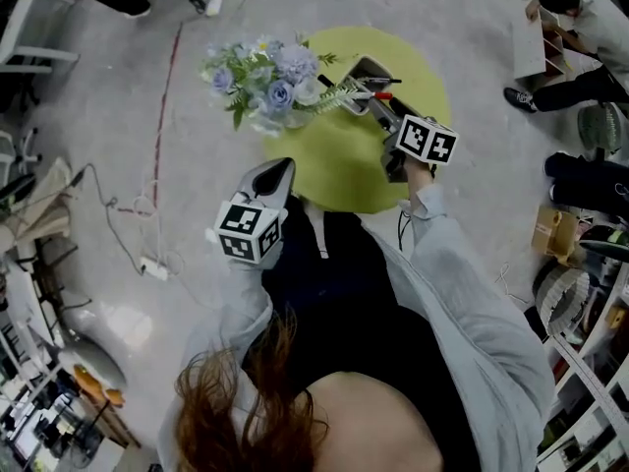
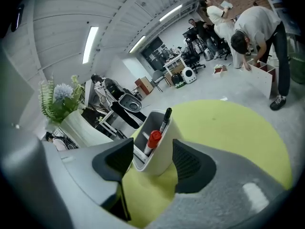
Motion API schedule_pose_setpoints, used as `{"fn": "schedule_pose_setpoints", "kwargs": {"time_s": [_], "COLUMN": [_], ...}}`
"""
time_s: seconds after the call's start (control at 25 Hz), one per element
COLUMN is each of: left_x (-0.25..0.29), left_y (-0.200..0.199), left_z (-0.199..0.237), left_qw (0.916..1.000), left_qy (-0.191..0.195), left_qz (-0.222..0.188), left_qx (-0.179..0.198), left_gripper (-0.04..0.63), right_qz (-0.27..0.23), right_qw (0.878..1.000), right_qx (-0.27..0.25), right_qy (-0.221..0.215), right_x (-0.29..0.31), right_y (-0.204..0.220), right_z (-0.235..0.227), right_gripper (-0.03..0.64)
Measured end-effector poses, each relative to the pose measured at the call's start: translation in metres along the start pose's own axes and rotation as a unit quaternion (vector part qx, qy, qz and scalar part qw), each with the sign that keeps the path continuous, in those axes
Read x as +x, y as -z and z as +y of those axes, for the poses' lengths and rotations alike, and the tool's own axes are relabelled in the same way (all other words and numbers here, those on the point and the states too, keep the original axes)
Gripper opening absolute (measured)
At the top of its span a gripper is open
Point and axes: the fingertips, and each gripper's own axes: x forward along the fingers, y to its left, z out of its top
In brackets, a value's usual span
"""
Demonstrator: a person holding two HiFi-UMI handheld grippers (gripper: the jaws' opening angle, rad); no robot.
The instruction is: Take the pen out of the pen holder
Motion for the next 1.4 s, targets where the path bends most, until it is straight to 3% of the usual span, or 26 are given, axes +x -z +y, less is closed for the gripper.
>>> {"fn": "schedule_pose_setpoints", "kwargs": {"time_s": [0.16, 0.28, 0.56, 0.88, 1.4], "left_x": [-0.001, 0.0, 0.003, 0.004, 0.018], "left_y": [0.003, 0.004, -0.001, 0.003, -0.017], "left_z": [0.008, 0.01, 0.013, 0.014, -0.007], "left_qw": [0.9999, 0.9999, 0.9999, 0.9996, 0.9941], "left_qy": [-0.006, -0.003, 0.011, 0.026, 0.094], "left_qz": [-0.001, -0.002, -0.006, 0.002, 0.007], "left_qx": [-0.009, -0.01, 0.003, 0.007, 0.053], "left_gripper": [0.02, 0.02, 0.02, 0.02, 0.02], "right_qz": [-0.011, -0.02, -0.021, -0.041, -0.098], "right_qw": [1.0, 1.0, 1.0, 0.996, 0.987], "right_qx": [0.01, 0.011, 0.006, -0.075, -0.118], "right_qy": [0.004, 0.01, -0.009, 0.014, 0.053], "right_x": [0.008, 0.008, 0.007, 0.0, -0.054], "right_y": [-0.008, -0.012, -0.01, -0.017, -0.052], "right_z": [-0.003, -0.001, 0.015, 0.028, 0.043], "right_gripper": [0.222, 0.092, 0.072, 0.069, 0.069]}}
